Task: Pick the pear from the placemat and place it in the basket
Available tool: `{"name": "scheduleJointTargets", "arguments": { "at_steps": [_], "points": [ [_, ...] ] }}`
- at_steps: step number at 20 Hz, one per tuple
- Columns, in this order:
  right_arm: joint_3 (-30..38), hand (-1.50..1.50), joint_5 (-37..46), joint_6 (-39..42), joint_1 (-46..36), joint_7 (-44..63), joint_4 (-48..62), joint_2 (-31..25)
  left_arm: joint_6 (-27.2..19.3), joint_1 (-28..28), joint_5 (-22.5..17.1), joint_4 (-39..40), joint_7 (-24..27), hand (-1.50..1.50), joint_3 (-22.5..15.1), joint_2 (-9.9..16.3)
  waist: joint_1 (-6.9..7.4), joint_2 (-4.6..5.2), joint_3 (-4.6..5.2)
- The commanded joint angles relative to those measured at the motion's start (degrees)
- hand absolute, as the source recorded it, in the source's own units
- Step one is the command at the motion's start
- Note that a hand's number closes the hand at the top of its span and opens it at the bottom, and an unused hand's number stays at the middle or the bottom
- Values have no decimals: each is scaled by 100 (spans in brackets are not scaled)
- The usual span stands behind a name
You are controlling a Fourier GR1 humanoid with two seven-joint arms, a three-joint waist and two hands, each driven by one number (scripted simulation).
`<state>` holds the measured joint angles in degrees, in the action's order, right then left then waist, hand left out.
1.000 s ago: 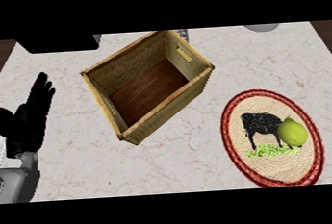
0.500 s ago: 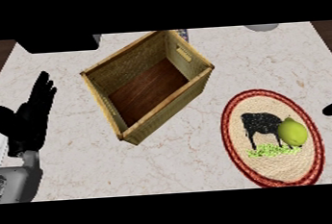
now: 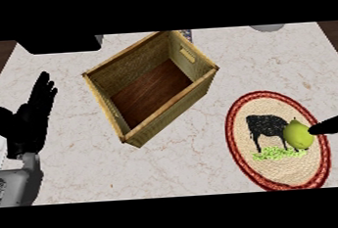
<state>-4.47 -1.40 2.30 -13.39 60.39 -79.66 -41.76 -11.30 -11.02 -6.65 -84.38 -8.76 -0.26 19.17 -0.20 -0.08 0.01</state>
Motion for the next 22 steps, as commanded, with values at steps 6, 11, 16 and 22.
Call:
{"name": "scheduleJointTargets", "arguments": {
  "at_steps": [6,11,16,22],
  "points": [
    [-2,-150,1062,-313,-17,464,-309,723,181,173,202,-68,108,0,222,-143,35,5,0],
    [428,-150,1206,-88,339,-6,-272,900,98,-28,440,-302,-352,0,100,-376,21,4,-2],
    [369,-150,1705,-445,443,-294,-82,1469,451,-73,314,161,72,0,467,-282,23,8,-1],
    [602,-150,1787,-113,777,-279,-153,1413,555,466,436,-312,171,0,384,-415,21,1,-1]
  ]
}}
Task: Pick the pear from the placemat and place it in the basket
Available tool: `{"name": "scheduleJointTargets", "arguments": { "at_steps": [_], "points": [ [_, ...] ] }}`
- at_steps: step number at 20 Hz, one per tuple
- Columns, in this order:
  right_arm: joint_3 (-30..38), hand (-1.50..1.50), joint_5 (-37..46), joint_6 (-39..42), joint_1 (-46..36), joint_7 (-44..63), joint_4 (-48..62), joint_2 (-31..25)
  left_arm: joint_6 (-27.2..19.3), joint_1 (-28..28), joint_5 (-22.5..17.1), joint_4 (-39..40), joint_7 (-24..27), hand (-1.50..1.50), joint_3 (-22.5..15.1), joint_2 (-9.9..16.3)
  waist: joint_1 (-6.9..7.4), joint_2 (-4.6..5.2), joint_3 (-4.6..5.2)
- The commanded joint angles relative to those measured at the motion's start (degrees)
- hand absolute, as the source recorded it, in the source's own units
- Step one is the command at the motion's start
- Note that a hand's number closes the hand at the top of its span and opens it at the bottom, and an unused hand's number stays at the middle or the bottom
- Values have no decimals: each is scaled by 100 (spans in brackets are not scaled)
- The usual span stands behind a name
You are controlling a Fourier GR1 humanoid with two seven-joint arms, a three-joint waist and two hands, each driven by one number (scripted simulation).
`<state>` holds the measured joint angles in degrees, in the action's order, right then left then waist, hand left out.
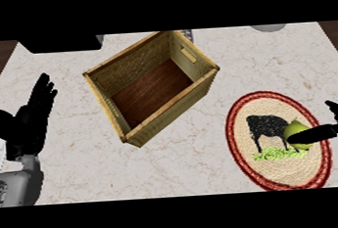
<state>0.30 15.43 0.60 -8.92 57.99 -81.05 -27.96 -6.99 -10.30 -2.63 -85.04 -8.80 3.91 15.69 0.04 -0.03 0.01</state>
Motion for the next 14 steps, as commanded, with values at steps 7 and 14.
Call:
{"name": "scheduleJointTargets", "arguments": {
  "at_steps": [7,14],
  "points": [
    [37,-150,541,195,-281,88,613,383,220,-37,30,-161,-213,0,269,47,20,6,-1],
    [401,-150,640,414,66,-400,694,406,200,13,182,-243,-255,0,204,-241,0,1,-1]
  ]
}}
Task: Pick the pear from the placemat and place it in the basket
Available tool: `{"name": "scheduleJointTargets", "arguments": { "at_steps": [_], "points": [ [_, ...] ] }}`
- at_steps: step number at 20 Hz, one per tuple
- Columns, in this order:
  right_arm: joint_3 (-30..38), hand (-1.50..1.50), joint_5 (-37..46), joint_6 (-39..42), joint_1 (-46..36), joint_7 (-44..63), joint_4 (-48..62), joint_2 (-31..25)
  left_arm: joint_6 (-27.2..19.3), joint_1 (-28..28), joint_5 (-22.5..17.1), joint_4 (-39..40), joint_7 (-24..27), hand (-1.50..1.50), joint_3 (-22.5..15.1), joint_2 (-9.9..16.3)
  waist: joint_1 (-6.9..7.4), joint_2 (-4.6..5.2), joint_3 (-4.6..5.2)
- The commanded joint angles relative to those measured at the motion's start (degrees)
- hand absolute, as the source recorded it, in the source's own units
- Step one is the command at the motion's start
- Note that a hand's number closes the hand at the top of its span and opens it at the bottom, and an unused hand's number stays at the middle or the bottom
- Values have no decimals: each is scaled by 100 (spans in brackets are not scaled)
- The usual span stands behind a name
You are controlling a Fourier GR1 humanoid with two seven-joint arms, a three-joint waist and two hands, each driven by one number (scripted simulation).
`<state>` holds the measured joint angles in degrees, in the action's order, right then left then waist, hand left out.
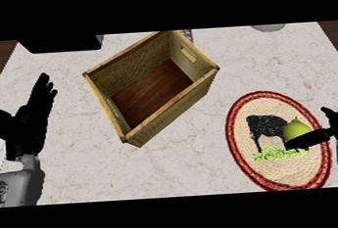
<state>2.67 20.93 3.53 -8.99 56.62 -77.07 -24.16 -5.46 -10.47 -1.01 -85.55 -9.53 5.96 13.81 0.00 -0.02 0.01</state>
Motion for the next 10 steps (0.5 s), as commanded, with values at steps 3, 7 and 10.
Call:
{"name": "scheduleJointTargets", "arguments": {
  "at_steps": [3,7,10],
  "points": [
    [155,-150,46,362,56,253,-250,88,-302,-193,438,293,87,0,-208,-355,-18,0,0],
    [254,-150,236,219,43,-370,442,191,166,235,75,-395,-208,0,88,-44,7,-3,-2],
    [252,-150,362,100,-421,-479,1111,432,102,169,207,-448,-223,0,34,-122,18,2,-2]
  ]
}}
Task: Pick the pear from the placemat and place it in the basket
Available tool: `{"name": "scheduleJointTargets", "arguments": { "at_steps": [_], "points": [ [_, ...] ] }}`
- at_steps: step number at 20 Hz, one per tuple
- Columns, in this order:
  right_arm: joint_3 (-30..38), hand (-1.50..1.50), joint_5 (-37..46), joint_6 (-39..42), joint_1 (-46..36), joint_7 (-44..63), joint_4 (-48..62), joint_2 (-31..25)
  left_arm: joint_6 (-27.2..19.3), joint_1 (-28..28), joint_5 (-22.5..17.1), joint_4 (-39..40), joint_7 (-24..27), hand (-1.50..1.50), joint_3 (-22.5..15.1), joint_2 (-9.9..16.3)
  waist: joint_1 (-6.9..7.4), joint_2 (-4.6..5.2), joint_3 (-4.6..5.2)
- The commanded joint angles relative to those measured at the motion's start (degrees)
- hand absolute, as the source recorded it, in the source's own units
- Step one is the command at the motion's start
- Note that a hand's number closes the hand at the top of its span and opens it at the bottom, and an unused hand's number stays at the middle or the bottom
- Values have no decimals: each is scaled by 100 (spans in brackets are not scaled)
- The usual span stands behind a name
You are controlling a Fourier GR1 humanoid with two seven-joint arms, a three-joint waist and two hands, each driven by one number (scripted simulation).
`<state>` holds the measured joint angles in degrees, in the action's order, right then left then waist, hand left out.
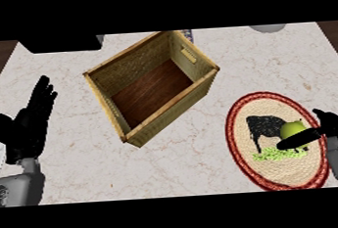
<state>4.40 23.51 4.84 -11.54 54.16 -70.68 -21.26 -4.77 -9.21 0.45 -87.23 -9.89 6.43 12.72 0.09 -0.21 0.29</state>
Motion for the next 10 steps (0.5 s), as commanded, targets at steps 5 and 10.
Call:
{"name": "scheduleJointTargets", "arguments": {
  "at_steps": [5,10],
  "points": [
    [21,150,-289,587,-96,-652,478,72,174,-72,-51,57,71,0,128,87,21,29,-32],
    [-214,150,-235,625,192,-538,79,351,13,22,92,101,134,0,18,-87,0,21,-29]
  ]
}}
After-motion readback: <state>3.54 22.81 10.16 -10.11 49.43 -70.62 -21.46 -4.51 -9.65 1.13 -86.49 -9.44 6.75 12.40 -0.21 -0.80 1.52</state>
